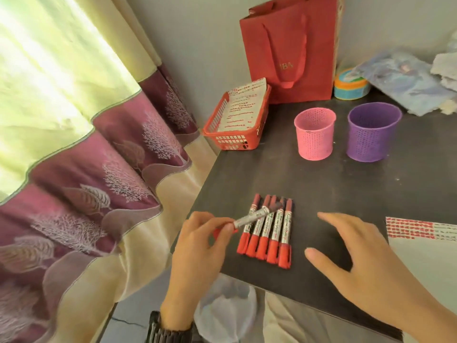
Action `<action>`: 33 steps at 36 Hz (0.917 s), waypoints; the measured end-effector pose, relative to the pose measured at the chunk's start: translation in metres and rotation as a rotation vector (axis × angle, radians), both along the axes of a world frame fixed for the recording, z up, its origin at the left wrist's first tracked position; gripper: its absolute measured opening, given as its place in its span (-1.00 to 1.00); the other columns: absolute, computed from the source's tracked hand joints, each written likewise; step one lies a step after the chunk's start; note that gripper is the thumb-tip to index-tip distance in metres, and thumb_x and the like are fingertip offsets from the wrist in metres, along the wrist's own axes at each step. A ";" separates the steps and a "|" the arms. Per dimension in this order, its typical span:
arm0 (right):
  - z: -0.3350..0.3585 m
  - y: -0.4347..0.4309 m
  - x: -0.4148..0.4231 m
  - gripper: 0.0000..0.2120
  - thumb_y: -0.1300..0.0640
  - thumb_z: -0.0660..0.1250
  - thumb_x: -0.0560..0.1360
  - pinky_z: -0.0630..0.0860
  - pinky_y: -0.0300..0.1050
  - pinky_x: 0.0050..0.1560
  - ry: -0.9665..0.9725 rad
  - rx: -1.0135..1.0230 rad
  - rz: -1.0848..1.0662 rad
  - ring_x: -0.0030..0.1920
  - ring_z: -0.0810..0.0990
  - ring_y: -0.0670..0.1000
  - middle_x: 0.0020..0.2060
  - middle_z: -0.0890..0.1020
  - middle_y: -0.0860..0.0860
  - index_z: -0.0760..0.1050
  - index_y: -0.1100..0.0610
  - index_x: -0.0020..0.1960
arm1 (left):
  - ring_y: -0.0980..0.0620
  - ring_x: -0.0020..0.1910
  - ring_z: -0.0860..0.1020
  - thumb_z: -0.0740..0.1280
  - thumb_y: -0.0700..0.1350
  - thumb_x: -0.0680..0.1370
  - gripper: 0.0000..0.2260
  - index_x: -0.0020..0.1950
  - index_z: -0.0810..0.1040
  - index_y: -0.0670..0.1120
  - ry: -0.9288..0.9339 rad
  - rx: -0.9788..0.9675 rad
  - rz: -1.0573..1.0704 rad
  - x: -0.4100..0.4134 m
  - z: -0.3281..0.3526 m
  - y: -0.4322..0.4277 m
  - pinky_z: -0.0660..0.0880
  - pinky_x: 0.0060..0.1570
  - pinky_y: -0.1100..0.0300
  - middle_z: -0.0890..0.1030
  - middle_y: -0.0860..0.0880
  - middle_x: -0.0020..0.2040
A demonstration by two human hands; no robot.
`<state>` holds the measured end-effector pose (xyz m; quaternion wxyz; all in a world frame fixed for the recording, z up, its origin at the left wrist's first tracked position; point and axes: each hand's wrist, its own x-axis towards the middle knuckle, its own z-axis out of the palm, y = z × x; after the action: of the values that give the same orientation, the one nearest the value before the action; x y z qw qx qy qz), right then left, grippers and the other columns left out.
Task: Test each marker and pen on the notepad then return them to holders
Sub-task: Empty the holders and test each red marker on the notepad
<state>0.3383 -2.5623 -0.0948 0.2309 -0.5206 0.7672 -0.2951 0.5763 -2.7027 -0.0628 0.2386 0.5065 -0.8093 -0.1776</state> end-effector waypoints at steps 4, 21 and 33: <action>-0.016 -0.027 0.008 -0.09 -0.55 -0.25 0.33 0.12 -0.02 0.54 0.199 0.117 0.044 0.57 -0.04 -0.06 0.58 0.09 -0.14 0.06 -0.17 0.58 | 0.12 0.00 0.52 0.34 0.11 0.57 -0.89 -0.09 0.61 0.33 0.109 0.040 0.218 0.007 -0.024 -0.015 0.47 0.05 0.11 0.52 0.23 -0.08; -0.046 -0.029 0.008 -0.28 -0.46 -0.07 0.52 0.09 -0.02 0.54 0.383 0.153 0.047 0.62 -0.04 -0.01 0.63 0.04 -0.10 0.13 -0.18 0.59 | 0.07 0.03 0.42 0.25 0.19 0.56 -0.80 0.10 0.61 0.27 -0.018 0.048 0.278 -0.015 -0.066 0.002 0.48 0.01 0.05 0.56 0.25 -0.14; -0.049 -0.030 0.010 -0.27 -0.47 -0.10 0.52 -0.03 -0.02 0.56 0.356 0.117 0.030 0.62 -0.15 -0.03 0.64 -0.08 -0.12 0.01 -0.19 0.61 | 0.08 0.00 0.41 0.17 0.25 0.55 -0.75 0.11 0.57 0.26 -0.050 0.036 0.324 -0.026 -0.065 0.005 0.49 0.05 0.01 0.55 0.23 -0.13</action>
<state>0.3483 -2.5927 -0.1434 0.1257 -0.5616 0.8040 -0.1498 0.5502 -2.6980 -0.1273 0.2347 0.6388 -0.7195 -0.1383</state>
